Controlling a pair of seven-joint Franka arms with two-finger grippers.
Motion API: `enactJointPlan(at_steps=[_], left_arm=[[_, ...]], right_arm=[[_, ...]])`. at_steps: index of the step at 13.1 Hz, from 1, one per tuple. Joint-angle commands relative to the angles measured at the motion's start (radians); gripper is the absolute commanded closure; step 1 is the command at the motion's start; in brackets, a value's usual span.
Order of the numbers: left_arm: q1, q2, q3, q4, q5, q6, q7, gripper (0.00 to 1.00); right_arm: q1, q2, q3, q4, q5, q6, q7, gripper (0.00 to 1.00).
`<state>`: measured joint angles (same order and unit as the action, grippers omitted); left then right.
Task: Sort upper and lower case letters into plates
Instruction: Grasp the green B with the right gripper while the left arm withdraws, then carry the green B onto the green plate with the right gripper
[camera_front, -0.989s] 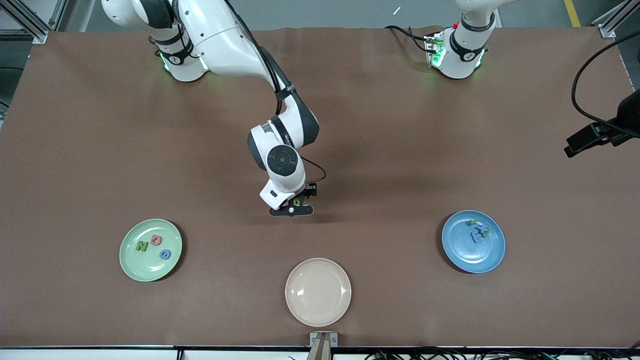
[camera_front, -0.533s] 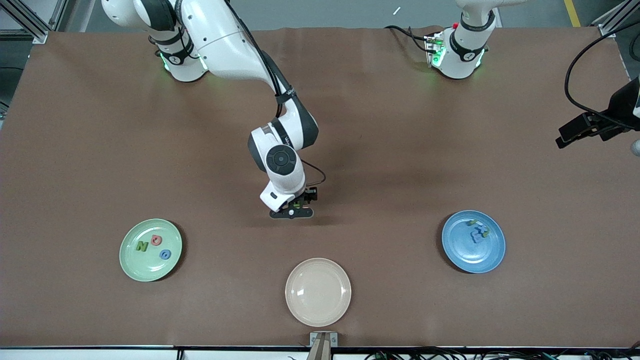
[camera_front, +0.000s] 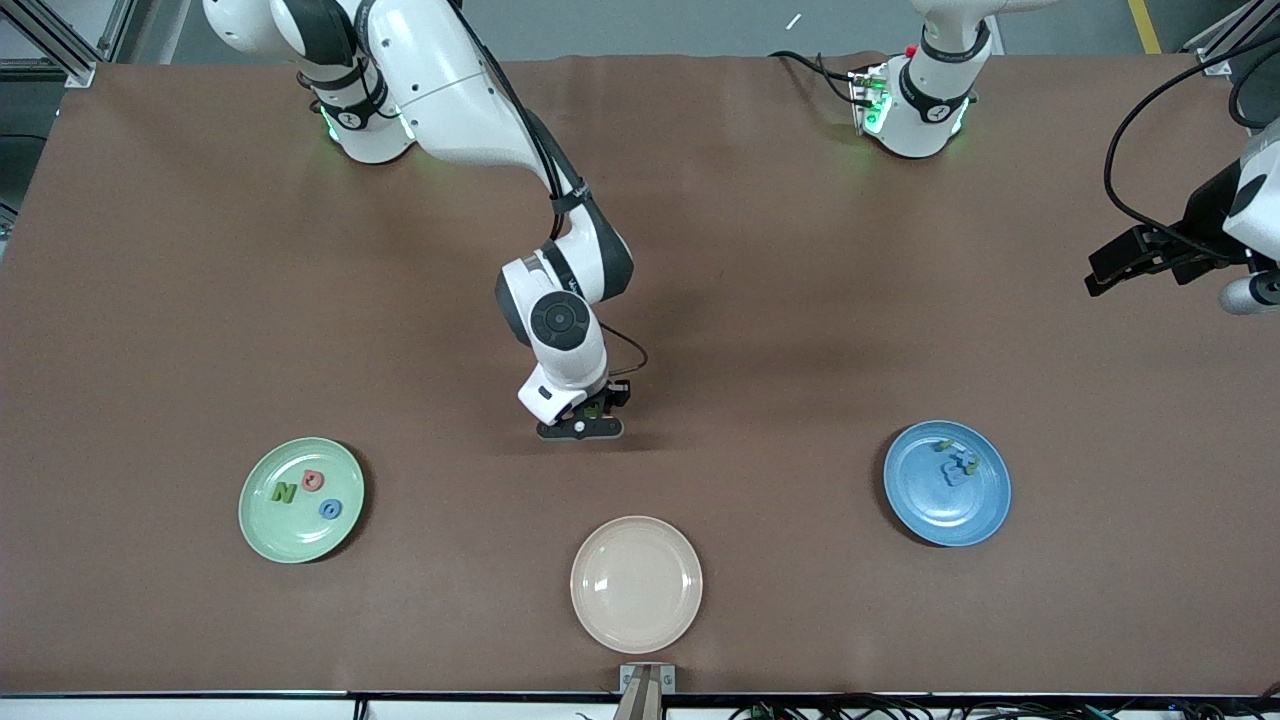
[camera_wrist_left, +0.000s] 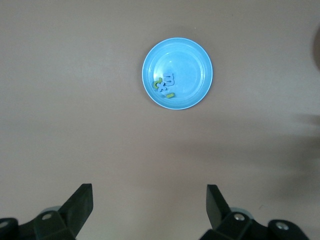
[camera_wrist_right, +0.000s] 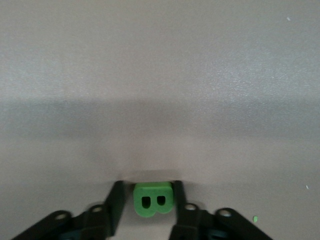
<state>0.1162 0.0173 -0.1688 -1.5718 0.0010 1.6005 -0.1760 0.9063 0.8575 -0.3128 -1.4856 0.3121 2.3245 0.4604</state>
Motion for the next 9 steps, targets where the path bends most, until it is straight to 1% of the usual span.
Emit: enactJointPlan(at_steps=[1, 2, 4, 5, 6, 7, 8, 9], left_arm=[[0.0, -0.033, -0.008, -0.028, 0.001, 0.006, 0.016, 0.0], [0.002, -0.034, -0.02, -0.028, 0.001, 0.006, 0.016, 0.0], [0.003, -0.034, -0.023, -0.027, 0.001, 0.006, 0.018, 0.0], [0.002, -0.034, -0.023, -0.027, 0.001, 0.007, 0.016, 0.0], [0.002, -0.033, -0.024, -0.027, 0.001, 0.007, 0.016, 0.0], [0.003, -0.033, -0.024, -0.027, 0.001, 0.007, 0.018, 0.0], [0.003, -0.031, -0.024, -0.027, 0.001, 0.007, 0.016, 0.0], [0.006, -0.028, -0.024, -0.027, 0.001, 0.009, 0.016, 0.0]], right_arm=[[0.011, -0.009, -0.005, -0.028, -0.01, -0.002, 0.021, 0.8], [0.011, -0.011, -0.005, -0.028, -0.01, -0.004, 0.024, 0.85], [0.003, -0.015, -0.006, -0.028, -0.01, -0.005, 0.021, 0.91], [-0.007, -0.023, -0.015, -0.024, -0.014, -0.013, 0.008, 0.95], [-0.032, -0.028, -0.049, -0.003, -0.025, -0.055, -0.008, 0.95], [-0.05, -0.028, -0.074, 0.03, -0.05, -0.101, -0.075, 0.95], [-0.099, -0.028, -0.089, 0.056, -0.056, -0.137, -0.176, 0.95], [-0.156, -0.028, -0.089, 0.082, -0.056, -0.154, -0.262, 0.95]])
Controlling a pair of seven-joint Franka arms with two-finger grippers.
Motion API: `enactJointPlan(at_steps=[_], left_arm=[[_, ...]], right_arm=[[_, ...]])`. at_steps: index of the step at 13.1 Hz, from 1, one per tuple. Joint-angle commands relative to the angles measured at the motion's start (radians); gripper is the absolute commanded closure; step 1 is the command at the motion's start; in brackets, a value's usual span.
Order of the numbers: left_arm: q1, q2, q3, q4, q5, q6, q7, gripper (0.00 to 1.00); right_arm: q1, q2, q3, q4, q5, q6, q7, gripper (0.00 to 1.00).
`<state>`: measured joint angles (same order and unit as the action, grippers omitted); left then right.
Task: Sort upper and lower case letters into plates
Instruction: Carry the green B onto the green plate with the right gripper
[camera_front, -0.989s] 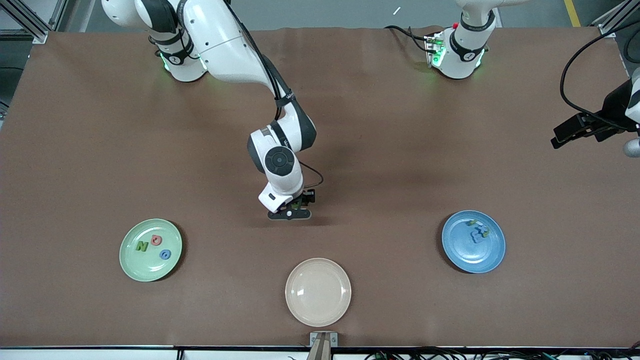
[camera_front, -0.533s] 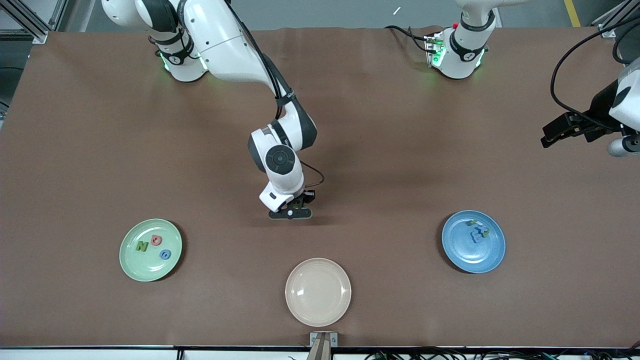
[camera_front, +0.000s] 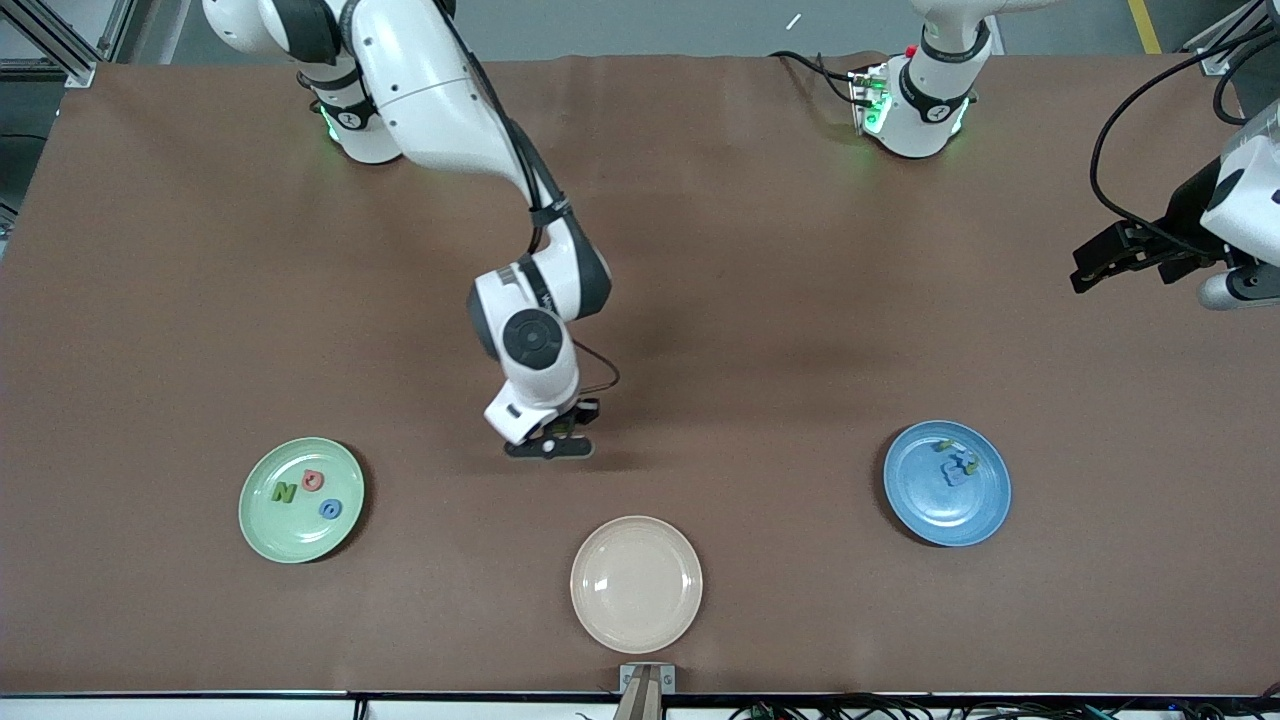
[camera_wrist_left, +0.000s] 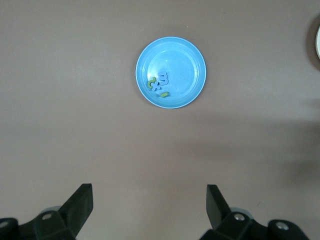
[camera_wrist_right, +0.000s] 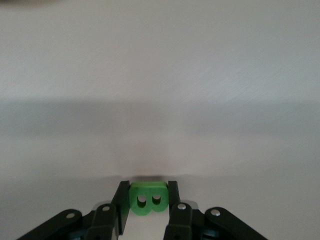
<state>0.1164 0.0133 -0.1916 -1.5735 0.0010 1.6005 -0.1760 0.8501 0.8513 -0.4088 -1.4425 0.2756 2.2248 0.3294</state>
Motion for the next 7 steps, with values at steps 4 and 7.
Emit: enactJointPlan(at_steps=[4, 7], left_arm=[[0.009, -0.021, 0.0, -0.023, 0.0, 0.019, 0.016, 0.0], [0.011, -0.019, 0.0, -0.023, 0.0, 0.026, 0.016, 0.0]], right_arm=[[-0.291, -0.032, 0.004, 0.06, -0.021, -0.085, -0.408, 0.95], [-0.432, -0.032, 0.004, 0.096, -0.023, -0.097, -0.623, 0.95]])
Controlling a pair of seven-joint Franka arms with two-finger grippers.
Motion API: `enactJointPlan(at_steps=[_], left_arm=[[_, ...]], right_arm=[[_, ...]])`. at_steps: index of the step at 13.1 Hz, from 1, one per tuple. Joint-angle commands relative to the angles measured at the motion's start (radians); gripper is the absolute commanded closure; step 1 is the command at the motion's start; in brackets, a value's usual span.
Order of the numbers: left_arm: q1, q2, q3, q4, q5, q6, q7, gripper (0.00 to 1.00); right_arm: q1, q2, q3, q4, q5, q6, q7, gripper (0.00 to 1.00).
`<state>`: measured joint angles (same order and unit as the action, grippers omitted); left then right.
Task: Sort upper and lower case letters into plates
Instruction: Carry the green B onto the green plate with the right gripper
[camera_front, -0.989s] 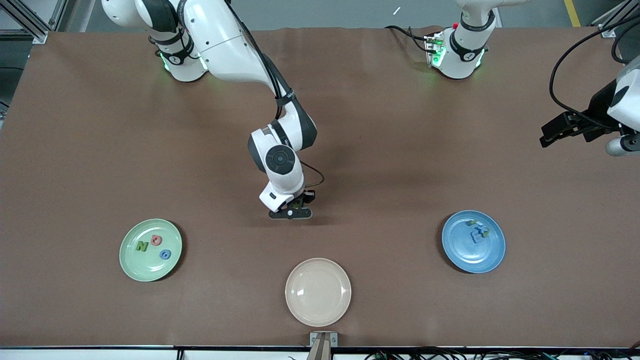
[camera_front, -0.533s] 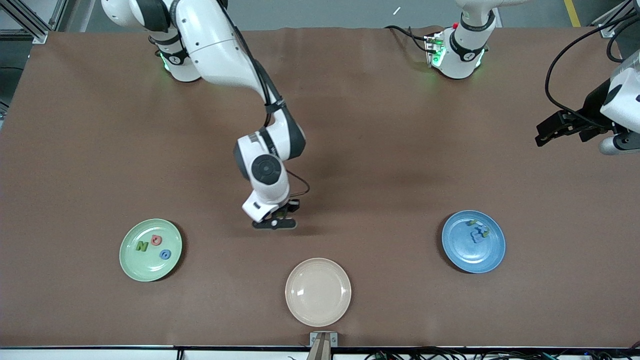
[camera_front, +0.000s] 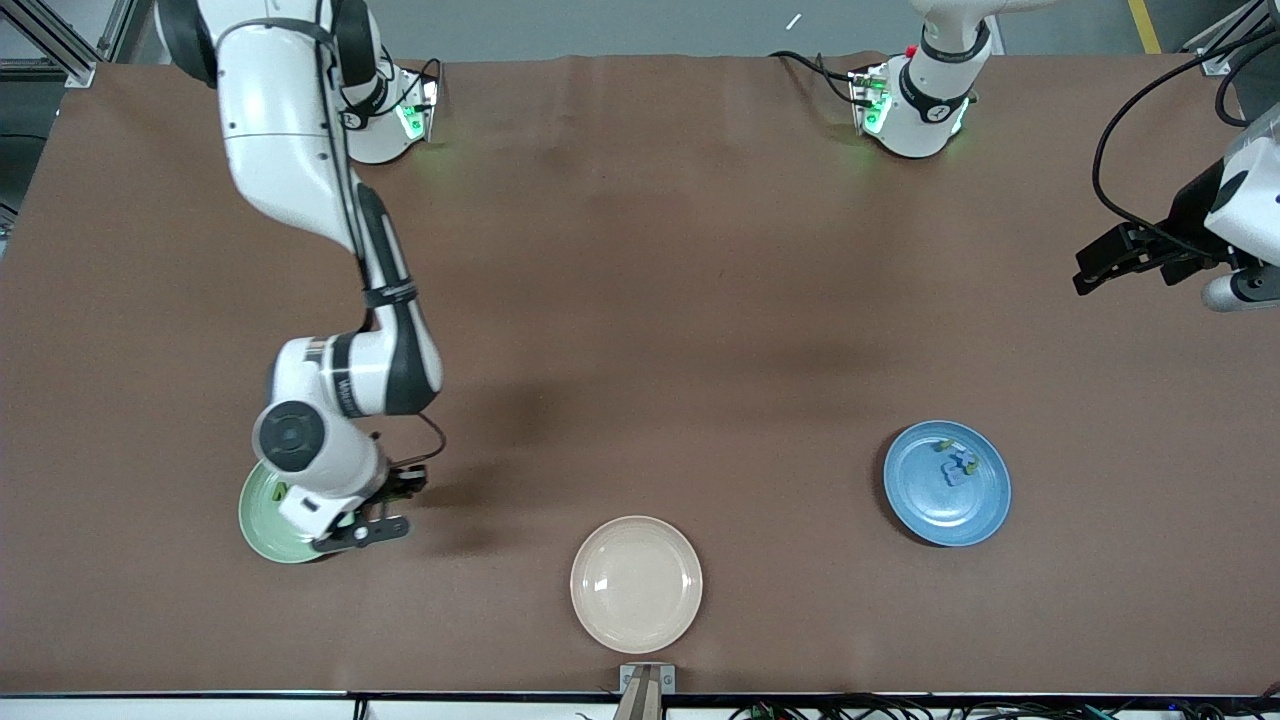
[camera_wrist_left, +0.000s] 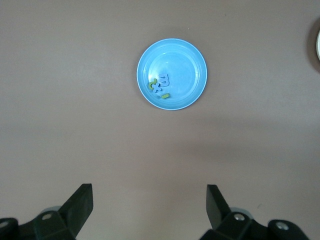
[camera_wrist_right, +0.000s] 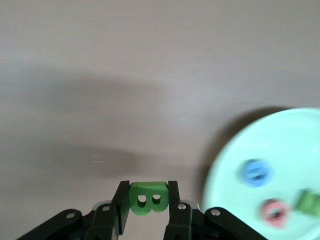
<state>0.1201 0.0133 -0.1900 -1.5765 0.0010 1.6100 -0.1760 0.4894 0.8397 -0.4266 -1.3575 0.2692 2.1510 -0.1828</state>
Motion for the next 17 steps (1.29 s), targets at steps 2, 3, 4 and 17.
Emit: enactJointPlan(at_steps=[2, 3, 4, 17], left_arm=[[0.006, -0.021, -0.002, -0.019, 0.0, 0.016, 0.01, 0.0], [0.003, -0.021, -0.003, -0.016, 0.0, 0.016, 0.001, 0.0], [0.003, -0.021, -0.003, -0.016, 0.0, 0.015, 0.001, 0.0], [0.009, -0.015, 0.006, -0.02, 0.007, 0.016, 0.01, 0.0]], right_arm=[[-0.139, -0.022, 0.022, 0.011, -0.016, -0.025, -0.237, 0.93], [-0.164, -0.021, 0.022, 0.011, -0.016, -0.025, -0.272, 0.9], [-0.173, -0.019, 0.022, 0.005, -0.016, -0.025, -0.277, 0.83], [-0.198, -0.359, 0.02, 0.002, -0.027, -0.247, -0.118, 0.0]])
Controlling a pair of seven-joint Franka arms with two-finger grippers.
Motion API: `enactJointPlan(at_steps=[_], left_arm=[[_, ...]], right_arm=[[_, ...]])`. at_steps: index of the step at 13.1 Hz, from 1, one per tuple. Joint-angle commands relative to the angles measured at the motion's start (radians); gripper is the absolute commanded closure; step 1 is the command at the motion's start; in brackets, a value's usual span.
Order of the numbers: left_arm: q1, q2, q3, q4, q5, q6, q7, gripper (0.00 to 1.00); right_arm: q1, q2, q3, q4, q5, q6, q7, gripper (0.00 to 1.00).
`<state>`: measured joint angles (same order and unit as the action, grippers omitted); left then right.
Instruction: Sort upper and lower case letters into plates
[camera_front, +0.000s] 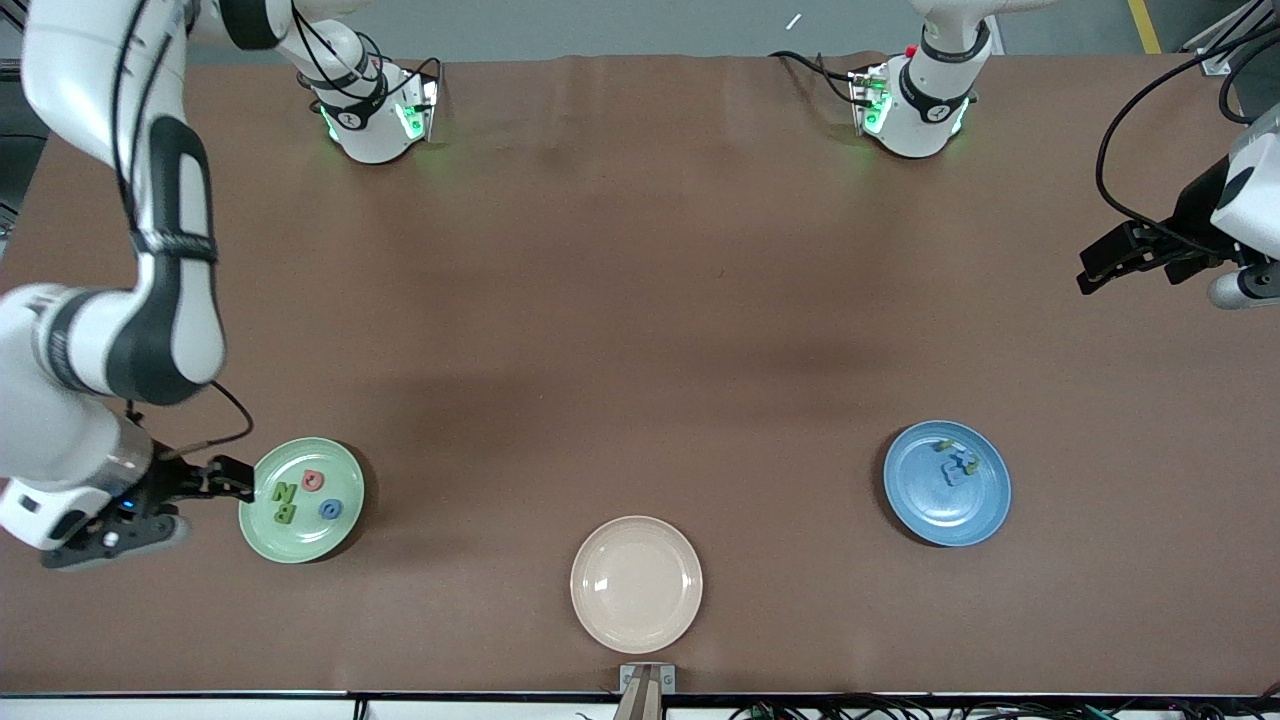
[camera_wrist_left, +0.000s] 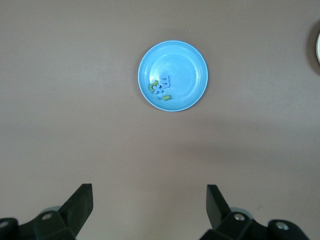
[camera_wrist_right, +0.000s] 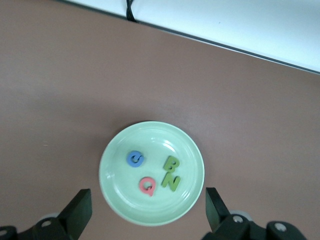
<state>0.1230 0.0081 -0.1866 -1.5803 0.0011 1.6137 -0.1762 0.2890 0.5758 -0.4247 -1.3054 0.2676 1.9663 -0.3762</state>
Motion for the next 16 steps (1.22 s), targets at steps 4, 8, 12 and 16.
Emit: enactJointPlan(at_steps=[4, 8, 12, 16], left_arm=[[0.01, -0.004, 0.004, -0.015, 0.025, 0.012, 0.015, 0.0], [0.01, 0.006, 0.001, -0.01, 0.025, 0.012, 0.017, 0.0], [0.009, -0.002, -0.007, -0.015, 0.027, 0.012, 0.017, 0.0], [0.009, -0.003, -0.007, -0.009, 0.025, 0.006, 0.02, 0.0]], right_arm=[[-0.02, -0.266, 0.068, -0.052, -0.076, -0.219, 0.293, 0.0], [-0.239, -0.422, 0.367, -0.066, -0.181, -0.323, 0.419, 0.0], [-0.337, -0.577, 0.486, -0.172, -0.232, -0.33, 0.438, 0.0], [-0.332, -0.672, 0.486, -0.277, -0.269, -0.34, 0.439, 0.0]])
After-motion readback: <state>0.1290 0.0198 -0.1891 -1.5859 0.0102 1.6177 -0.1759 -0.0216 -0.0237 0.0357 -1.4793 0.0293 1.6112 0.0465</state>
